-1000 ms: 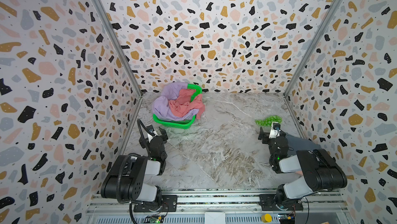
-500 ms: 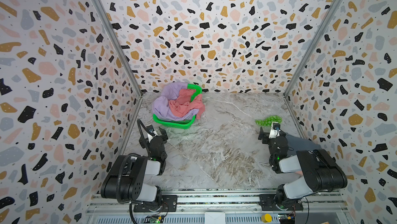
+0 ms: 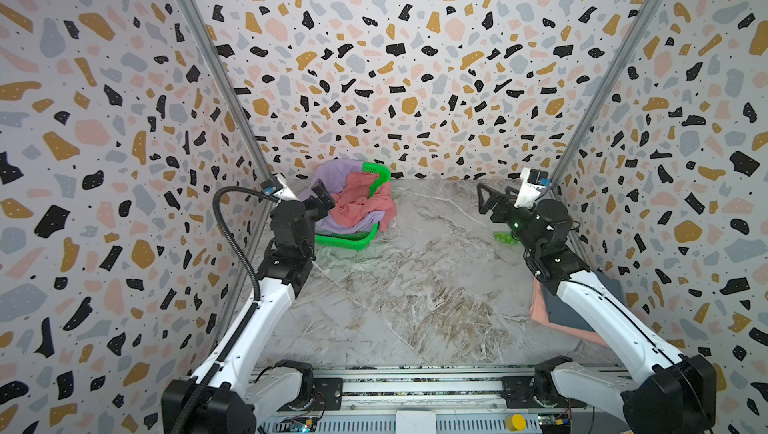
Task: Fold and stack the t-shirts
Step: 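Grasp the pink t-shirt in the basket with left gripper while right arm approaches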
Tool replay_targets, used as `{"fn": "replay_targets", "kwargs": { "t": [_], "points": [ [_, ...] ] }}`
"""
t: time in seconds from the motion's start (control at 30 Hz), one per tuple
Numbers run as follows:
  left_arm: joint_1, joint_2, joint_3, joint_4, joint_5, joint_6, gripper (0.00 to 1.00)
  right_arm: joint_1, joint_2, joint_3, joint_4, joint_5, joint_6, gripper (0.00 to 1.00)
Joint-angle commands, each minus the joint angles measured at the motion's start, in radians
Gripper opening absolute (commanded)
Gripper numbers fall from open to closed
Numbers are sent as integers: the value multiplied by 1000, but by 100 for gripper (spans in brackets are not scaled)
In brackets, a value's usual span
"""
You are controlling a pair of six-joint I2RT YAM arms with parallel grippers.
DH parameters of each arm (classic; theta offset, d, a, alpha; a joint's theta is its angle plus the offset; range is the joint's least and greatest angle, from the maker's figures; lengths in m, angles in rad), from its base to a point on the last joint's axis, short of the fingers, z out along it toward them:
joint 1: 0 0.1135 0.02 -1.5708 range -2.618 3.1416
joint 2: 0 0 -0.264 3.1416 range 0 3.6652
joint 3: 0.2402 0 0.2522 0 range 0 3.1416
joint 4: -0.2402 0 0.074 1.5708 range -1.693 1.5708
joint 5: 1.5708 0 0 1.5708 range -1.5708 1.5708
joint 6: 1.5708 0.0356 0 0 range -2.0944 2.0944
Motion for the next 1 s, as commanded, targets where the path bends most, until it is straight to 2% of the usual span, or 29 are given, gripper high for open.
{"fn": "replay_targets", "kwargs": {
  "t": [0.0,0.07,0.17,0.23,0.33,0.47,0.6,0.83,0.97],
  "points": [
    [-48,47,-6,-20,255,-146,99,23,44,-45,121,-282,152,99],
    [-47,91,-40,150,397,-171,100,22,99,34,36,-330,120,99],
    [-35,204,64,132,498,-128,99,15,206,156,-76,-380,49,99],
    [-35,294,199,-37,439,-35,99,16,261,230,-163,-319,24,99],
    [-42,451,387,-246,321,128,95,16,269,208,-128,-160,14,99],
    [-45,683,635,-476,351,295,85,1,271,205,-147,-29,-58,99],
    [-57,847,816,-628,367,381,76,-5,277,218,-217,28,-121,99],
    [-86,945,890,-709,411,457,71,-8,271,170,-225,81,-91,98],
    [-93,969,882,-714,402,460,59,-8,263,151,-225,106,-87,98]
  ]
}}
